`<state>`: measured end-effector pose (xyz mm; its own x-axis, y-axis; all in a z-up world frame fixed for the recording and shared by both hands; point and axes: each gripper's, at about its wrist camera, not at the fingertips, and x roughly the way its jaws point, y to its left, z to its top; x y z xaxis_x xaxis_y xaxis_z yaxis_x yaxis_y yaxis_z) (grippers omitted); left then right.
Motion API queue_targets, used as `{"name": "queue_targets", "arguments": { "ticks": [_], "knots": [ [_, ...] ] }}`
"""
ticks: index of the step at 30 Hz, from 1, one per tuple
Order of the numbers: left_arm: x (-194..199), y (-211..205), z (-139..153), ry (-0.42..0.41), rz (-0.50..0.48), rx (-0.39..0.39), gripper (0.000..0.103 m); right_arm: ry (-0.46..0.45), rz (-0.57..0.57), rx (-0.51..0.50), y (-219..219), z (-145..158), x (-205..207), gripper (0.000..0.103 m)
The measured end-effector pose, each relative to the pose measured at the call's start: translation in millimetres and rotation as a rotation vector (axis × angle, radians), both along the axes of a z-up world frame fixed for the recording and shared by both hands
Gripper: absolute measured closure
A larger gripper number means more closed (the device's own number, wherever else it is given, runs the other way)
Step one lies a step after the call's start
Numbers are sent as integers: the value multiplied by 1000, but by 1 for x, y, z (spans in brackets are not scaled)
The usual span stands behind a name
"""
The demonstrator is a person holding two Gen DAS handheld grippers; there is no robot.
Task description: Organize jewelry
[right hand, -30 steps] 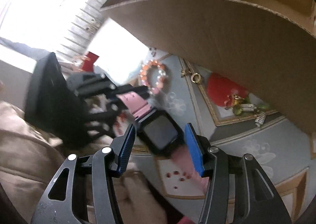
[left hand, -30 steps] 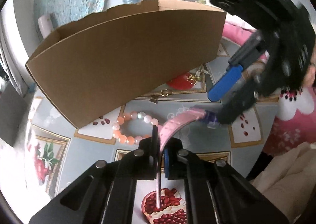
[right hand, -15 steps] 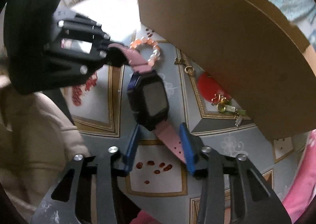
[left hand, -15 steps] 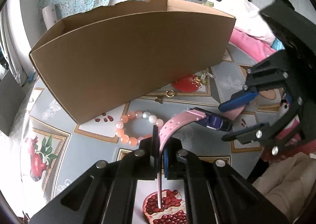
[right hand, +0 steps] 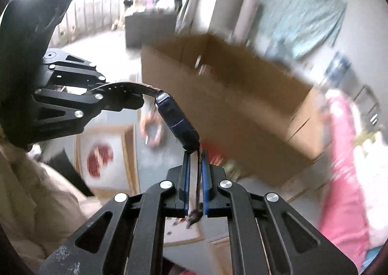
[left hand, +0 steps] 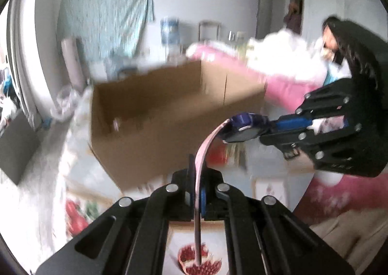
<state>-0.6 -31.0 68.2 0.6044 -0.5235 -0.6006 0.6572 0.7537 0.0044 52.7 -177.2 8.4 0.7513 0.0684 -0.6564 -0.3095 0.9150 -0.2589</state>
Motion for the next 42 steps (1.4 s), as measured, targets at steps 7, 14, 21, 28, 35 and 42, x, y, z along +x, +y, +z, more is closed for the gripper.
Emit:
{"name": "queue_targets", "arguments": {
  "ticks": [7,14,21,28,35,42],
  "knots": [
    [59,-14,56,1,17,-47,100,-49,38,-20,-22,48,59,96],
    [155,-39,28,242,71,18,99,342,80,92,-64,14,183,96],
    [189,-36,5,283,119,55,67,640,116,48,-64,-36,241,102],
    [174,13,17,246,207,-71,65,775,73,-133,-62,-75,256,102],
    [146,62,28,224,262,-167,65,729,-20,-179,-78,-66,271,93],
    [127,80,29,205,277,-210,65,573,-34,-217,-75,-40,256,70]
  ]
}}
